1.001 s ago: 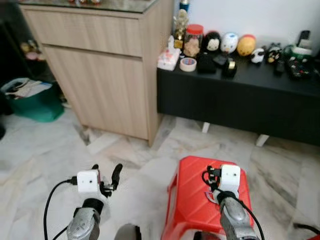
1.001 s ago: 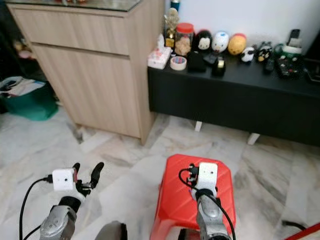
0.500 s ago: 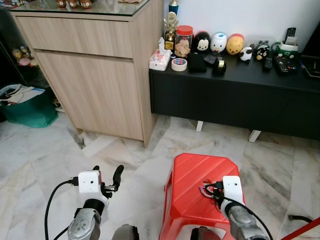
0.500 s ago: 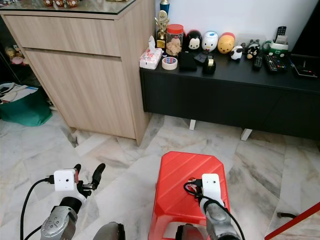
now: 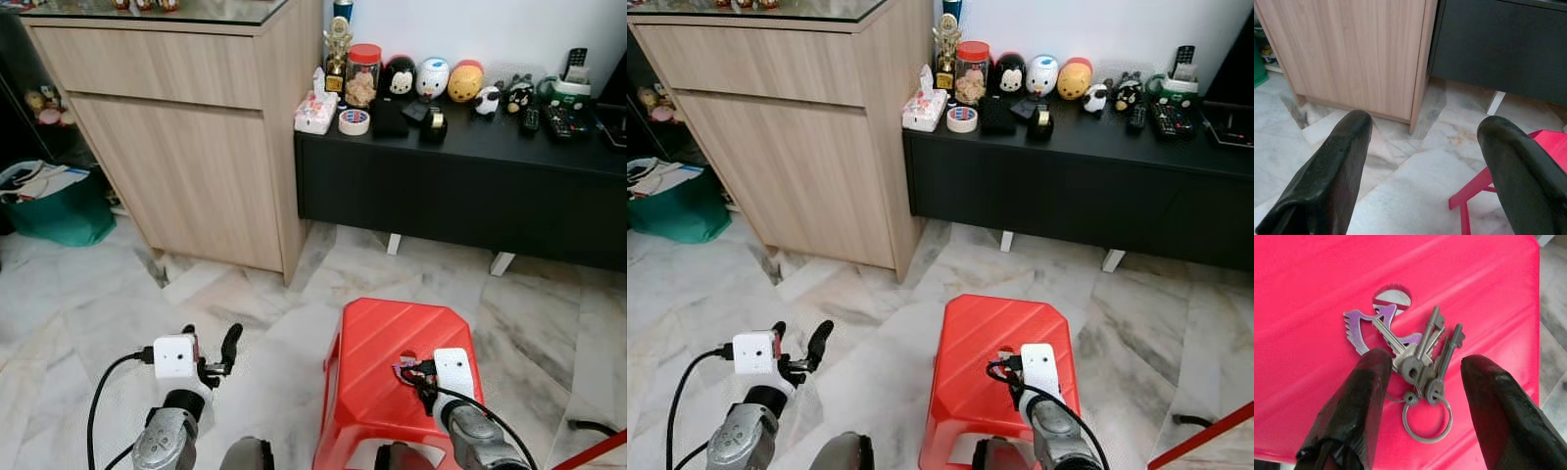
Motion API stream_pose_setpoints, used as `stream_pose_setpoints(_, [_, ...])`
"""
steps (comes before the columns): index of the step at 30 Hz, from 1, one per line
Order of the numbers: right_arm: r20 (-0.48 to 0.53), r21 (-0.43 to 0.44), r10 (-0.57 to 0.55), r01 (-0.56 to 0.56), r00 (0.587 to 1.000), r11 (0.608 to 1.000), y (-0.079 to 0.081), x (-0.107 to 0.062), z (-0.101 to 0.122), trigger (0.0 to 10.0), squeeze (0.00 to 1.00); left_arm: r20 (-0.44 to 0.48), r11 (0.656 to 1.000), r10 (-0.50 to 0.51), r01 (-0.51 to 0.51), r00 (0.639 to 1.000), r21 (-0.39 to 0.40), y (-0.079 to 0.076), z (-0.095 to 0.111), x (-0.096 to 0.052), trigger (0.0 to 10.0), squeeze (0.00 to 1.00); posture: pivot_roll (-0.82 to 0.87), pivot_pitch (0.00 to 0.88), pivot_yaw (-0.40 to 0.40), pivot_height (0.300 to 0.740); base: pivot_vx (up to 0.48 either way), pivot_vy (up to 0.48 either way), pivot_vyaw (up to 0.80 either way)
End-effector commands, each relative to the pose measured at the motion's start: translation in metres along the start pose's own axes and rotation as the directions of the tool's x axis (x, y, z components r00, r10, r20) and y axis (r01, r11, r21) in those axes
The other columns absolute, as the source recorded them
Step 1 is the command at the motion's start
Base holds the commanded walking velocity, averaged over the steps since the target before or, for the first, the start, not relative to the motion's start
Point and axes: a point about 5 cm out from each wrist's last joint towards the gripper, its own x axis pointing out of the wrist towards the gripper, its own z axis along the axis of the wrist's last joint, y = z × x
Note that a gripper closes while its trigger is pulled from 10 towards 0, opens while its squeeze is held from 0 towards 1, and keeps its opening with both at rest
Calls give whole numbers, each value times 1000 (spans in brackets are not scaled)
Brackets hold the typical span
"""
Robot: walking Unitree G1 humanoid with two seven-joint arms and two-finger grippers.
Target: Hang keys on a hook
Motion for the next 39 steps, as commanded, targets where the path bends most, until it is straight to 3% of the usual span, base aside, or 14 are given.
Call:
stream_pose_setpoints(1, [-12, 31, 1, 0, 1000, 1000, 1, 0, 0, 10000, 0, -27, 1000, -5, 6, 1000, 22, 0, -3, 1, 10000, 0, 119, 97, 1, 644, 0, 0, 0])
stream_pose_setpoints(13, [-23, 56, -4, 6, 1000, 998, 1, 0, -2, 10000, 0, 6, 999, -41, 41, 999, 29, -8, 9, 18, 10000, 0, 121, 110, 18, 644, 0, 0, 0])
stream_pose_setpoints(27, [-22, 67, -33, 34, 999, 997, -2, 1, -1, 10000, 0, 4, 999, -43, 43, 999, 34, -5, 9, 16, 10000, 0, 130, 129, 28, 644, 0, 0, 0])
stream_pose_setpoints(28, [-22, 67, -34, 36, 999, 997, -2, 1, -1, 7843, 0, 3, 999, -43, 43, 999, 34, -5, 9, 15, 10000, 0, 130, 128, 28, 644, 0, 0, 0])
stream_pose_setpoints(29, [-23, 69, -37, 38, 999, 997, -2, 1, -1, 2275, 0, 1, 999, -43, 43, 999, 34, -5, 9, 15, 10000, 0, 131, 128, 30, 644, 0, 0, 0])
stream_pose_setpoints(31, [-25, 71, -37, 39, 999, 997, -2, 1, -1, 2275, 0, 0, 999, -43, 43, 999, 34, -5, 8, 15, 10000, 0, 131, 128, 30, 644, 0, 0, 0])
stream_pose_setpoints(32, [-29, 73, -37, 39, 999, 997, -2, 1, -2, 118, 0, -1, 998, -42, 42, 999, 35, -5, 9, 15, 10000, 0, 135, 128, 32, 644, 0, 0, 0])
stream_pose_setpoints(33, [-29, 73, -37, 39, 999, 997, -2, 1, -2, 118, 0, -1, 998, -42, 42, 999, 35, -5, 9, 15, 10000, 0, 135, 128, 32, 644, 0, 0, 0])
stream_pose_setpoints(34, [-33, 73, -37, 40, 999, 997, -1, 0, -3, 2039, 0, -2, 998, -42, 42, 999, 36, -5, 8, 16, 10000, 0, 135, 129, 32, 644, 0, 0, 0])
stream_pose_setpoints(37, [-51, 71, -34, 37, 998, 997, 2, 0, -7, 2784, 0, -4, 998, -49, 49, 999, 48, -6, 9, 16, 10000, 0, 132, 131, 36, 644, 0, 0, 0])
stream_pose_setpoints(38, [-57, 74, -34, 38, 998, 997, 2, 0, -9, 6941, 0, -4, 998, -51, 51, 999, 49, -6, 9, 16, 10000, 0, 135, 133, 39, 644, 0, 0, 0])
stream_pose_setpoints(39, [-60, 74, -34, 38, 998, 996, 3, 0, -10, 10000, 0, -5, 997, -52, 53, 999, 49, -7, 9, 16, 10000, 0, 135, 133, 39, 644, 0, 0, 0])
